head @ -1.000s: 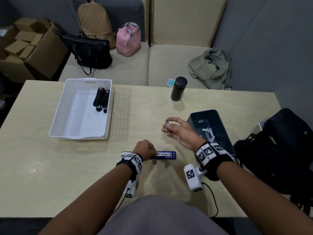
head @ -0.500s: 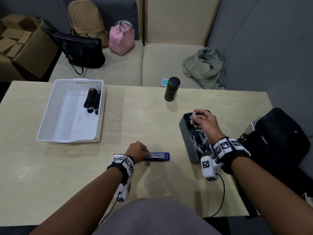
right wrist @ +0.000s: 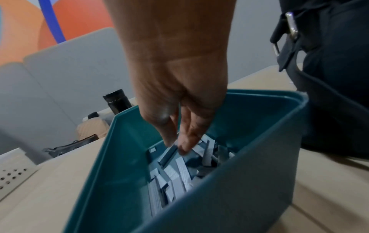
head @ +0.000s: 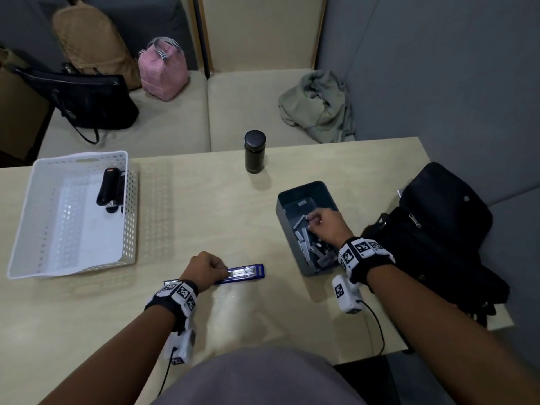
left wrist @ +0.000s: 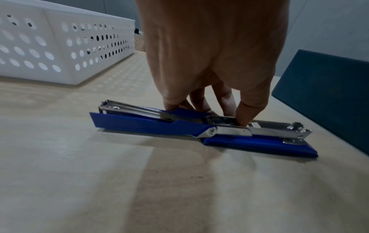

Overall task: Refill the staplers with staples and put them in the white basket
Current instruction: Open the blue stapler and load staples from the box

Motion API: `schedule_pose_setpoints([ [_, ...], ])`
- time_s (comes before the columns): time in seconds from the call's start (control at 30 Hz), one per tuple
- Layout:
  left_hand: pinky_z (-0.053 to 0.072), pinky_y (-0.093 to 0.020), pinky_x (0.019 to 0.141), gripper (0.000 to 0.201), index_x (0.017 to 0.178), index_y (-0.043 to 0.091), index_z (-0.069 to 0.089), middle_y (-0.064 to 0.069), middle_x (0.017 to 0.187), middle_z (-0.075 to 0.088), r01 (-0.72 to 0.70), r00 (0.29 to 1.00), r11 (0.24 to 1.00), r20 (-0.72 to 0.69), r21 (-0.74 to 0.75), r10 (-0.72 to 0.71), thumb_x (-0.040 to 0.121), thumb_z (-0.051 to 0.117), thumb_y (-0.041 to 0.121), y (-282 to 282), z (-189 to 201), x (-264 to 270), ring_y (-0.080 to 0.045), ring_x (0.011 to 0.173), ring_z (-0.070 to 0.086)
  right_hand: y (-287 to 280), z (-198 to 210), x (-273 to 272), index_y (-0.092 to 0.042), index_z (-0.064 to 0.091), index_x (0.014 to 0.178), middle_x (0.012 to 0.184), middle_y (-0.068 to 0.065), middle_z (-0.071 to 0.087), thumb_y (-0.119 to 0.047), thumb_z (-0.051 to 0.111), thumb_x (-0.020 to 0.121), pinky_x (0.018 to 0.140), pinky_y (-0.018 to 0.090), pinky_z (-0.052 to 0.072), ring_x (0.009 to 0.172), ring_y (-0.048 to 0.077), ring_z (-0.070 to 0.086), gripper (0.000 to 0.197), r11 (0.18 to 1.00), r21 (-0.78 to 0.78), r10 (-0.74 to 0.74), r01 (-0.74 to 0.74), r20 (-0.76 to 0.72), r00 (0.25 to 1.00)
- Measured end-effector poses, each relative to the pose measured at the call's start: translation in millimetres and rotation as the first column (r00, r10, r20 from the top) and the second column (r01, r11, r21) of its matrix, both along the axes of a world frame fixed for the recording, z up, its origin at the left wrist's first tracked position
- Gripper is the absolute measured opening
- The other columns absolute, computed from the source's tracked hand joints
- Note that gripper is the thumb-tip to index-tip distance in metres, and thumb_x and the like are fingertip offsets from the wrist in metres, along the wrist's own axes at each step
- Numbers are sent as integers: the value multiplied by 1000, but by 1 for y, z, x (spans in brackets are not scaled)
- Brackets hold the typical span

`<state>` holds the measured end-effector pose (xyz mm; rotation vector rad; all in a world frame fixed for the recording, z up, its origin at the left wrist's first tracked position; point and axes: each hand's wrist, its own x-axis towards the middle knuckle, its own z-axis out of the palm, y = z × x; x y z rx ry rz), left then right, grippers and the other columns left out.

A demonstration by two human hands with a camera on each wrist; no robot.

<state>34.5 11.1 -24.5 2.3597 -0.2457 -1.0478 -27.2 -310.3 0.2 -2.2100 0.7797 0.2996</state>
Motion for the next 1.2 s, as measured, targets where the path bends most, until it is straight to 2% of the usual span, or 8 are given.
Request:
schedule_pose_setpoints([
  [0.1, 44, -18, 57, 25, 56, 25, 67, -2, 62, 69, 8, 1000, 1000, -4, -13, -8, 74, 70, 7, -1, 0, -1, -12, 59, 60, 10, -3, -3, -4, 70, 80, 86, 12, 69, -8, 65, 80, 79, 31, 56, 87, 25, 66, 7, 971, -113, 182, -211, -224, 957],
  [0.2, 46, -19, 59, 29, 52, 25, 65, -5, 65, 71, -1, 1000, 1000, -2, -16, 1, 74, 69, 6, -1, 1, -1, -14, 62, 62, 25, -4, -7, -4, 60, 66, 83, 15, 66, -21, 71, 80, 64, 29, 49, 84, 30, 67, 25, 919, -223, 247, -325, -318, 916],
  [0.33, 48, -23, 66, 28, 52, 25, 66, -7, 70, 72, -16, 1000, 1000, -5, -6, 16, 73, 70, 6, -1, 1, -1, -16, 66, 63, 36, -8, -10, -6, 62, 99, 112, 15, 62, -26, 67, 85, 79, 37, 52, 100, 34, 64, 25, 857, -364, 249, -364, -326, 912],
  [0.43, 45, -18, 58, 29, 52, 25, 65, -3, 63, 69, -13, 1000, 1000, -8, -1, 13, 74, 69, 7, -1, 3, -2, -14, 62, 61, 40, -5, -10, -6, 62, 98, 110, 16, 63, -21, 62, 86, 81, 38, 52, 98, 35, 64, 19, 862, -375, 222, -340, -322, 920],
  [0.53, 43, -18, 56, 27, 54, 25, 65, 0, 61, 67, -7, 1000, 1000, -14, 4, 7, 75, 71, 9, -2, 6, -1, -13, 61, 59, 36, 7, -6, -7, 57, 75, 88, 14, 66, -17, 60, 80, 68, 35, 53, 79, 32, 64, 12, 940, -297, 116, -169, -190, 975],
  [0.77, 44, -17, 53, 15, 65, 21, 71, 0, 60, 65, 8, 999, 1000, -35, 10, -8, 75, 69, 10, -1, 10, -1, -11, 58, 58, 42, 50, 18, -12, 64, 76, 68, 6, 72, -23, 75, 80, 58, 32, 61, 58, 16, 70, 16, 985, 73, -167, 154, 230, 959],
  [1.0, 44, -22, 62, 10, 75, 10, 77, -4, 67, 66, 30, 999, 999, -12, 26, -30, 74, 67, 8, -5, 13, -4, -15, 67, 59, 98, 55, 25, -5, 76, 96, 81, 1, 74, -12, 73, 83, 58, 21, 52, 61, 4, 62, 15, 880, 433, 60, -196, 308, 949],
  [1.2, 43, -22, 62, 14, 80, 9, 78, -13, 78, 74, 18, 1000, 1000, 8, 12, -18, 74, 66, 10, -3, 14, -4, -17, 68, 60, 139, 16, 11, -7, 78, 90, 89, 6, 77, -9, 79, 76, 77, 14, 53, 79, 5, 69, 14, 853, 375, 304, -363, 209, 930],
])
